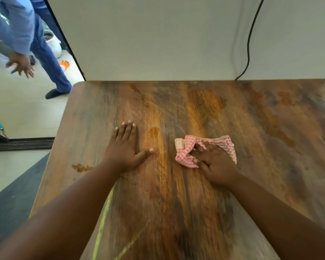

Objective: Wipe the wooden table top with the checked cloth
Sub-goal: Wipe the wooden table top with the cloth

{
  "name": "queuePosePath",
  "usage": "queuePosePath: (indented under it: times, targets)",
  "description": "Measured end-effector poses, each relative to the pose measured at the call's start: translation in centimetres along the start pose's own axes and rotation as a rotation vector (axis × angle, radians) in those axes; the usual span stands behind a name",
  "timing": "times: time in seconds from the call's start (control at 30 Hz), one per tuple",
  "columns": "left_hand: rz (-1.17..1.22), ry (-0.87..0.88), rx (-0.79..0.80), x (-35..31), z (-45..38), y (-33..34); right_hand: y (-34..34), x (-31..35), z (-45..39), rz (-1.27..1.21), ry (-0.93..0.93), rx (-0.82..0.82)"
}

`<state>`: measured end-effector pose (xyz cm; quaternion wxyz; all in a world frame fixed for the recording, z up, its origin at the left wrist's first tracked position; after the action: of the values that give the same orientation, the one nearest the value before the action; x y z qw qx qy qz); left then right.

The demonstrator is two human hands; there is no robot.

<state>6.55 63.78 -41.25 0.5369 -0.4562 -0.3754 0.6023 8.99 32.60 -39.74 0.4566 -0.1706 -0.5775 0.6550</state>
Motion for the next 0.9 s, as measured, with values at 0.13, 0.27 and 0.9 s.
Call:
queuePosePath:
  times: [0.13, 0.27, 0.9]
  targets:
    - [0.006, -0.005, 0.001, 0.1, -0.4, 0.1, -0.6, 0.5, -4.6, -0.028, 0.130, -0.060]
    - [0.016, 0.001, -0.002, 0.3, -0.6, 0.2, -0.5, 2.8, -7.5, -0.024, 0.161, -0.035]
    - [0.005, 0.012, 0.015, 0.4, -1.1, 0.4, -2.3, 3.5, -13.0, -0.039, 0.210, -0.049]
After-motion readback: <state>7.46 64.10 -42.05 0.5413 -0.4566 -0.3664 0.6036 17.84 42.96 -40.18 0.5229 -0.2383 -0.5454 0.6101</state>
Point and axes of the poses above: each hand's wrist, its own z-axis away from the middle knuckle, its own y-axis out of the palm, x = y × z, the point moved 1 cm from there along -z, towards the middle knuckle, and after that the axes turned 12 degrees about x, right-handed, at the moved point
